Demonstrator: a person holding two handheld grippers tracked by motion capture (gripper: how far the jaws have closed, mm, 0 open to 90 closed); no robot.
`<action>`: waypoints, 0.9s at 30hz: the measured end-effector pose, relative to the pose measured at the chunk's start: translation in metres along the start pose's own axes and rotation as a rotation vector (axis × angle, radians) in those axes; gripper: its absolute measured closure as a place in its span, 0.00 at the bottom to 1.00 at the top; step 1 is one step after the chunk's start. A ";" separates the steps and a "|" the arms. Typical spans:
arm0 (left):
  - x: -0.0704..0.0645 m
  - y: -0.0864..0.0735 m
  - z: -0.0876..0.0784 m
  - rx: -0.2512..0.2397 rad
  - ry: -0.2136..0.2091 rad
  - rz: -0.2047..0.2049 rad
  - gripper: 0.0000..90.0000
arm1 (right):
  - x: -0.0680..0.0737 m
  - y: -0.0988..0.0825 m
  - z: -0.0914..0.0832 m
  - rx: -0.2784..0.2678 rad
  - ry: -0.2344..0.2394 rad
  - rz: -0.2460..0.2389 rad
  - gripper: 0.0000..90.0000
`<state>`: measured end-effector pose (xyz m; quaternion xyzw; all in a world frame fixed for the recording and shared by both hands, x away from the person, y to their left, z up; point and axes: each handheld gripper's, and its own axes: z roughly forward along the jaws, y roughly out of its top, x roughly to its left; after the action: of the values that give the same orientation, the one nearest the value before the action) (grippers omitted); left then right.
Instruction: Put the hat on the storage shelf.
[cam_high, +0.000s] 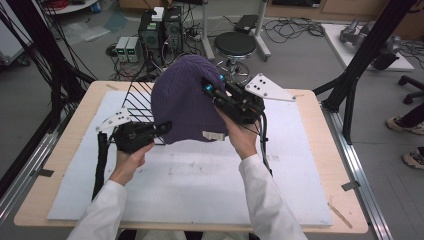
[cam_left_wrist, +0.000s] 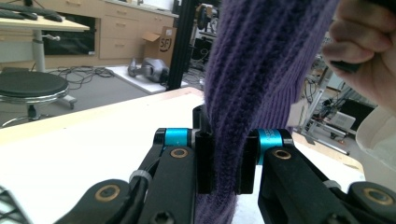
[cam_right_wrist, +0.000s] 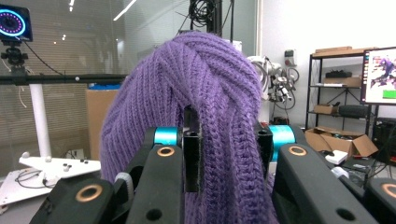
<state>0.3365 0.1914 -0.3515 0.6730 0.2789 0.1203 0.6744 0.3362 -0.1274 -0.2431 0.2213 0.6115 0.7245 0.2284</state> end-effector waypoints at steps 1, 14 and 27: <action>0.002 0.003 -0.003 0.001 0.004 0.002 0.91 | 0.001 0.000 0.002 0.001 0.002 -0.001 0.82; 0.018 0.048 -0.032 0.019 0.050 0.091 0.91 | 0.015 0.014 0.034 -0.075 0.001 -0.003 0.83; 0.041 0.090 -0.049 0.013 0.084 0.121 0.91 | 0.015 0.028 0.064 -0.125 0.017 0.023 0.83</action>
<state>0.3630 0.2606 -0.2692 0.6874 0.2666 0.1870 0.6491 0.3607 -0.0721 -0.2054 0.2075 0.5643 0.7657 0.2285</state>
